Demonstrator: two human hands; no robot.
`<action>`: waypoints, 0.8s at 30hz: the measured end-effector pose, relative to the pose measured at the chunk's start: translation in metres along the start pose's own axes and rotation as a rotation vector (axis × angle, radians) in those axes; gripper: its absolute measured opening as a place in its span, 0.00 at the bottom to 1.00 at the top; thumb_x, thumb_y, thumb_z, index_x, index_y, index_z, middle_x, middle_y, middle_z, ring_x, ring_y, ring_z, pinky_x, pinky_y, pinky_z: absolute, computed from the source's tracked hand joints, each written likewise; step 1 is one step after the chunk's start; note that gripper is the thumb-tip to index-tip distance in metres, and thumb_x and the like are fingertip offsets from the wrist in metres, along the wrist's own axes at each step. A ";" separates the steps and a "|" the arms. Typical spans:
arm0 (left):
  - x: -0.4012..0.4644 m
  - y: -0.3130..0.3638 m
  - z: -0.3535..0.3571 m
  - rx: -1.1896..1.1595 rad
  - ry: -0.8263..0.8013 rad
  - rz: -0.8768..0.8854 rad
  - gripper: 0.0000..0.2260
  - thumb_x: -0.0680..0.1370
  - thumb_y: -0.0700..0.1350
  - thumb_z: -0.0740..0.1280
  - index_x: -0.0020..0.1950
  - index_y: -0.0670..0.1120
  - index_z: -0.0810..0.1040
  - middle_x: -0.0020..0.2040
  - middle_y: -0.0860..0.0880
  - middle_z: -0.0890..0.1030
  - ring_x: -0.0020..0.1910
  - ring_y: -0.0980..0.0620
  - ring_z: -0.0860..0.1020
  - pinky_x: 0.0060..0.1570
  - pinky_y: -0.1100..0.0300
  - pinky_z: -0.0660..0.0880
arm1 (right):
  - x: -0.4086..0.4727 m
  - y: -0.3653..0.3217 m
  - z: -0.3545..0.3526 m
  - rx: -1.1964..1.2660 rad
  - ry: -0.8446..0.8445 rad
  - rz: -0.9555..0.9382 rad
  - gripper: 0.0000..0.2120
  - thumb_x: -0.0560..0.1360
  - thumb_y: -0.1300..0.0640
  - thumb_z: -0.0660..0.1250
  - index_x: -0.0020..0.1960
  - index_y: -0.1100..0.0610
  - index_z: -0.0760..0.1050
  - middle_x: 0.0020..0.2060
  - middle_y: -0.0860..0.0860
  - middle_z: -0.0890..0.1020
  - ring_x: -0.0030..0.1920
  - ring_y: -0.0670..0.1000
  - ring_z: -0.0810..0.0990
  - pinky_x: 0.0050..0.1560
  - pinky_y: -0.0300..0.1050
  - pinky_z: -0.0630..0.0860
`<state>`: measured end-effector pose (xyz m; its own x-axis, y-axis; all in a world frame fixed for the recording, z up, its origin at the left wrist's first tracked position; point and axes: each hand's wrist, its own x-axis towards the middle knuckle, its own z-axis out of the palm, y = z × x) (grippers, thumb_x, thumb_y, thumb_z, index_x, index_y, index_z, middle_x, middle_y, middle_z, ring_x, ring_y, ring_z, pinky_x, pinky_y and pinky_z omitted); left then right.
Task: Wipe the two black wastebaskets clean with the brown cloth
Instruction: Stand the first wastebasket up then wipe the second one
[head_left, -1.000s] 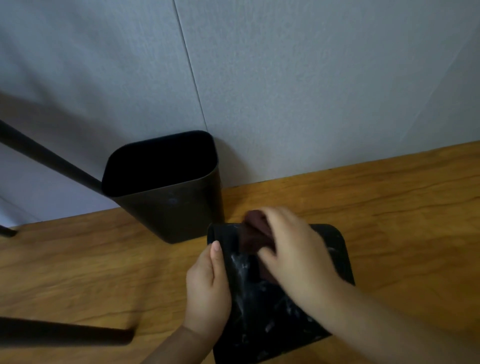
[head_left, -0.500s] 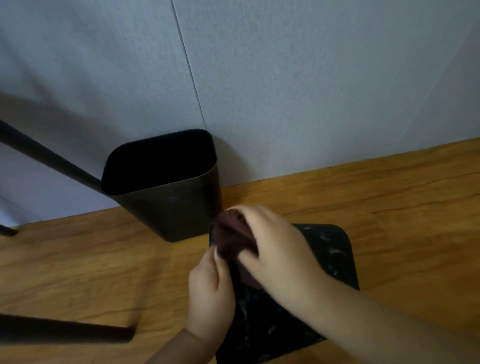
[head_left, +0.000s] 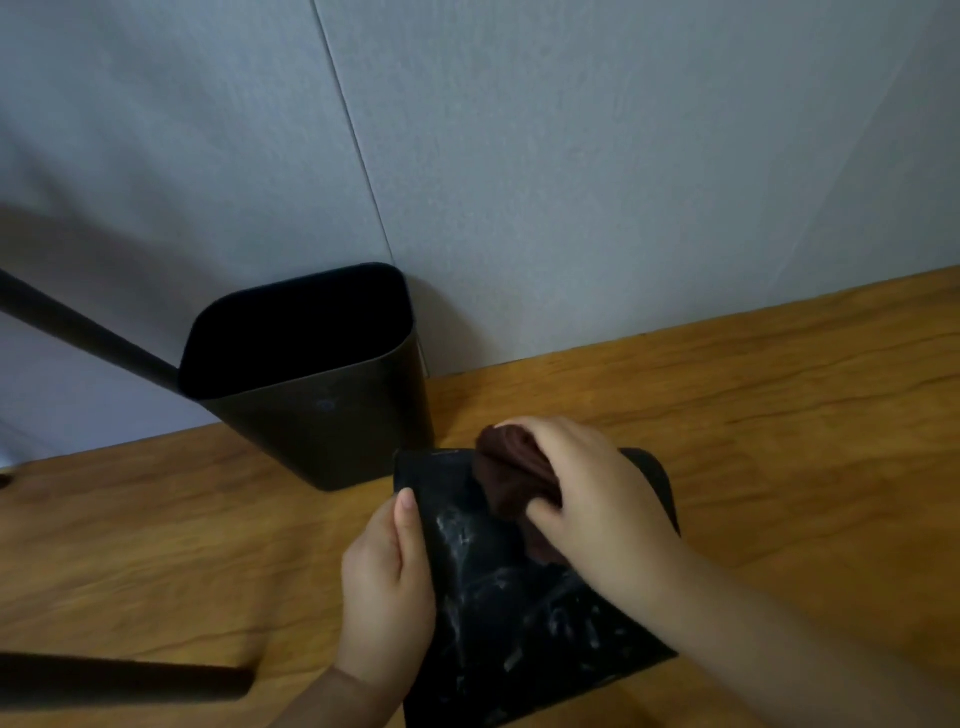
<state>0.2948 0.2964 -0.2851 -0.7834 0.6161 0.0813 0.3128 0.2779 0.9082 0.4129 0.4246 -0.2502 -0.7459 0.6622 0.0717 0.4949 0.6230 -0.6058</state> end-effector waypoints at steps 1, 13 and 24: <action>0.000 -0.001 -0.001 0.009 -0.001 -0.002 0.21 0.78 0.55 0.51 0.40 0.46 0.78 0.35 0.46 0.80 0.37 0.55 0.79 0.36 0.66 0.74 | 0.004 0.005 -0.001 -0.028 0.004 0.032 0.28 0.74 0.54 0.68 0.71 0.44 0.64 0.63 0.39 0.72 0.64 0.42 0.69 0.67 0.40 0.68; 0.002 0.002 -0.002 0.001 0.000 -0.046 0.20 0.80 0.54 0.52 0.41 0.45 0.78 0.36 0.45 0.81 0.36 0.52 0.80 0.40 0.54 0.77 | -0.033 0.030 0.009 0.085 0.088 0.064 0.30 0.69 0.60 0.71 0.67 0.43 0.66 0.62 0.36 0.69 0.64 0.37 0.67 0.65 0.36 0.67; 0.004 0.006 -0.005 -0.050 -0.014 -0.165 0.19 0.82 0.51 0.53 0.43 0.44 0.78 0.40 0.44 0.81 0.42 0.47 0.80 0.44 0.53 0.75 | -0.038 0.043 0.012 0.104 0.168 0.171 0.31 0.70 0.59 0.72 0.67 0.41 0.65 0.61 0.36 0.69 0.65 0.39 0.68 0.68 0.43 0.69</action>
<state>0.2906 0.2973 -0.2776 -0.8144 0.5753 -0.0763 0.1527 0.3392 0.9282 0.4574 0.4218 -0.2883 -0.5669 0.8192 0.0868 0.5522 0.4560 -0.6979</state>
